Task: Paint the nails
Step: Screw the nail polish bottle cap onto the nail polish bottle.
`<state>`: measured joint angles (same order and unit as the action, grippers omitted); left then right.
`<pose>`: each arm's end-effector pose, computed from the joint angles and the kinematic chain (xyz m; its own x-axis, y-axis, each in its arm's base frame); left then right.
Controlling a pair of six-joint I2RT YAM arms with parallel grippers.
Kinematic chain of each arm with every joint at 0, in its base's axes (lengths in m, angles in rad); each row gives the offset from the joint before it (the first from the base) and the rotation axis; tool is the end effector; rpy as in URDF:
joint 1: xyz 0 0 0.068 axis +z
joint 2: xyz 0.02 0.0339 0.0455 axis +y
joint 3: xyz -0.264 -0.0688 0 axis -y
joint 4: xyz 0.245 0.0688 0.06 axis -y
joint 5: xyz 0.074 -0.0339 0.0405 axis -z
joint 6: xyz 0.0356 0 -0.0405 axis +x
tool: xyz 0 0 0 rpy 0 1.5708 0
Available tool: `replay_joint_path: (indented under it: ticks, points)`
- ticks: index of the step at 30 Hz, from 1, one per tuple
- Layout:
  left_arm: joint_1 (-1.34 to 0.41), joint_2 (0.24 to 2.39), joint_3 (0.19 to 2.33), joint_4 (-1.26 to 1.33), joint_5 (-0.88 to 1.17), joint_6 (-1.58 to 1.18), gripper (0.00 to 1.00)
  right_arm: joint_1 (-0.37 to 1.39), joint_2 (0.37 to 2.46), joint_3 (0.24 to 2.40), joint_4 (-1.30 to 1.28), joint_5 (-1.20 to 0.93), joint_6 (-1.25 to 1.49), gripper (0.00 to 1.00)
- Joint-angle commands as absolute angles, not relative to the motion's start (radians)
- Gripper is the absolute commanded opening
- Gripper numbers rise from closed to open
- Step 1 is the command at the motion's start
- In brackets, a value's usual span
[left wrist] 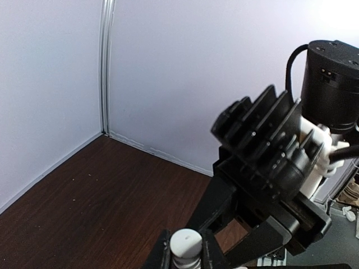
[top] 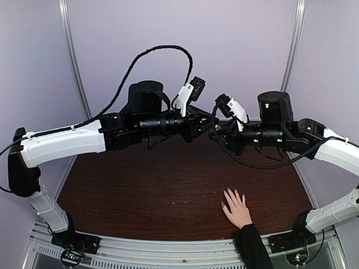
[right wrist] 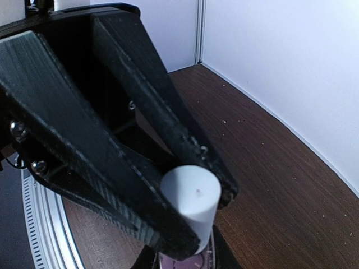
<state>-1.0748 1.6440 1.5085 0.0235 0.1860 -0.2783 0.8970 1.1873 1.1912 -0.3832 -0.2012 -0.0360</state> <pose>0.1838 -0.3536 0.3910 -0.3126 0.0104 -0.9498 0.9005 0.3213 -0.2929 0.1611 0.2132 0.3790 -0.1992 -0.3059 -0.9310 -0.8893 0.4556 0.0405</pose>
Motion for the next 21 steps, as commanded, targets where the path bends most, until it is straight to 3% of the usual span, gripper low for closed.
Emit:
replay_joint_path:
  ticks: [1, 21]
  points:
    - [-1.077, 1.609, 1.481, 0.039, 0.336, -0.244, 0.01, 0.902, 1.143, 1.215, -0.348, -0.324, -0.083, 0.00]
    - [-1.072, 1.664, 1.504, 0.086, 0.886, -0.199, 0.00, 0.901, 1.086, 1.275, -0.339, -0.821, -0.169, 0.00]
